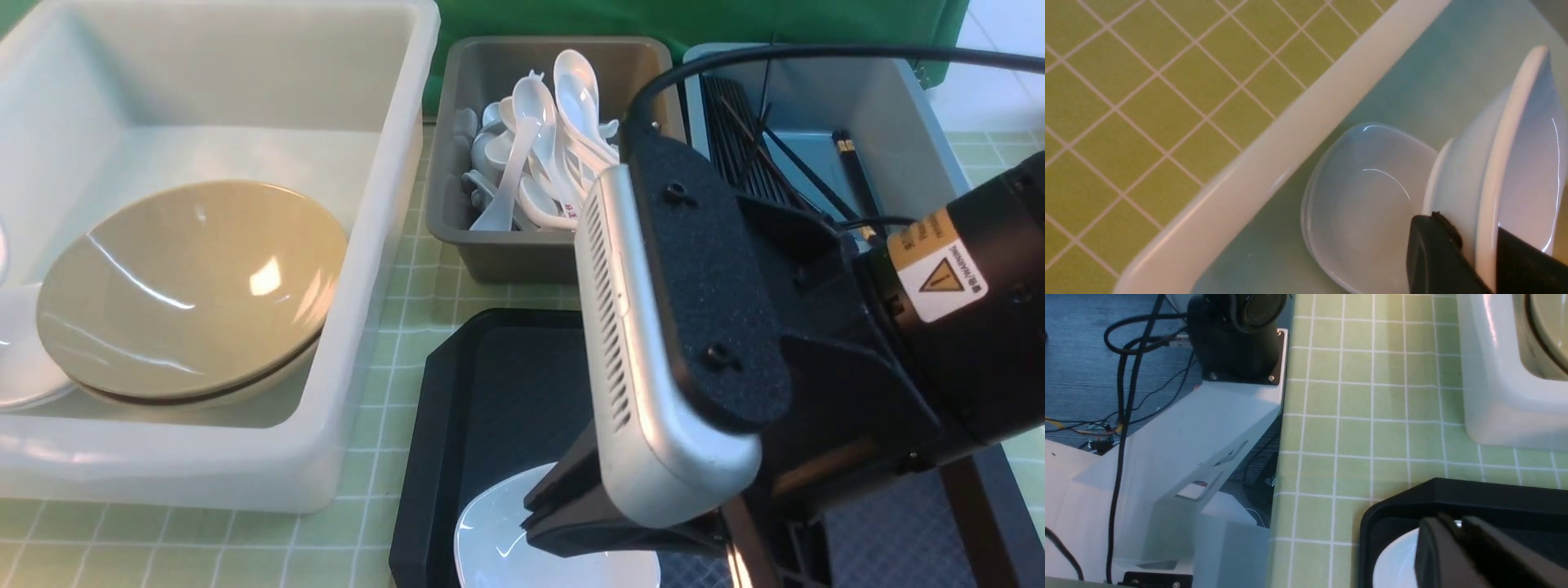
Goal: On green table put chopsticks spoon bowls plates into blue grey white boxes.
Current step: 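Place the white bowl into the white bin with the other dishes with the left gripper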
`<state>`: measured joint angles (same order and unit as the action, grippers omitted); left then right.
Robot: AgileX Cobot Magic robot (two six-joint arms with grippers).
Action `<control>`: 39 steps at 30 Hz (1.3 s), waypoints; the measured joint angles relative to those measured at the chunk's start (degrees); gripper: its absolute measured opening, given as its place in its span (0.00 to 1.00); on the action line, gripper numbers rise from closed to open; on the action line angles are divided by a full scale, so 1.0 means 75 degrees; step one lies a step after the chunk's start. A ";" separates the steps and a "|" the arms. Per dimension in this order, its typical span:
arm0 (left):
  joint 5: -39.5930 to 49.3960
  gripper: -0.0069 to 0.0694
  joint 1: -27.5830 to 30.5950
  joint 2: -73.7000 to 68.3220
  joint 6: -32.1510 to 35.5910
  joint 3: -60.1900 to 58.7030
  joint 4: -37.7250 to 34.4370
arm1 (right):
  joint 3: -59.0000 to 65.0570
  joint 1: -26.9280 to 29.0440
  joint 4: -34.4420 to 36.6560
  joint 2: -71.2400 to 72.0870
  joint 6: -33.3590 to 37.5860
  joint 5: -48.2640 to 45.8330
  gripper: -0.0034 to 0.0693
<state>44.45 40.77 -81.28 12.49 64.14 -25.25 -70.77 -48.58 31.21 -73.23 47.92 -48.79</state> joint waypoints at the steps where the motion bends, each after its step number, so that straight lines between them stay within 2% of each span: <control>1: 0.0000 0.11 0.0000 -0.0086 0.0000 0.0000 0.0000 | 0.0000 0.0000 0.0000 0.0000 0.0000 0.0006 0.14; 11: 0.0100 0.11 -0.0366 -0.1211 -0.0066 0.0000 0.0093 | -0.0006 0.0000 -0.0009 -0.0076 0.0000 0.0035 0.15; 17: -0.0078 0.12 -0.0699 -0.1310 -0.0909 0.0000 0.0807 | -0.0006 0.0000 -0.0009 -0.0264 -0.0002 0.0035 0.16; 21: 0.0001 0.19 -0.0873 -0.1318 -0.1578 0.0000 0.1428 | -0.0006 0.0000 -0.0017 -0.0348 -0.0002 0.0028 0.17; 25: 0.0151 0.32 -0.1106 -0.1289 -0.1996 0.0000 0.1895 | -0.0006 0.0000 -0.0032 -0.0388 -0.0019 -0.0005 0.17; 28: 0.0242 0.46 -0.1181 -0.1181 -0.2131 0.0000 0.1948 | -0.0006 0.0000 -0.0032 -0.0388 -0.0019 -0.0039 0.17; 30: 0.0280 0.51 -0.1179 -0.1123 -0.2177 0.0000 0.1948 | -0.0006 0.0000 -0.0032 -0.0388 -0.0019 -0.0049 0.17; 31: 0.0323 0.60 -0.1179 -0.1019 -0.2219 0.0000 0.1965 | -0.0006 0.0000 -0.0032 -0.0388 -0.0019 -0.0056 0.17; 35: 0.0371 0.76 -0.1189 -0.0733 -0.2237 0.0000 0.2001 | -0.0006 0.0000 -0.0032 -0.0388 -0.0019 -0.0088 0.17; 39: 0.0387 0.84 -0.1191 -0.0486 -0.2237 0.0000 0.2007 | -0.0006 0.0000 -0.0032 -0.0388 -0.0021 -0.0146 0.18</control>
<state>47.34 31.83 -84.92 -4.28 64.14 -10.19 -70.82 -48.58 30.97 -76.14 47.76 -49.89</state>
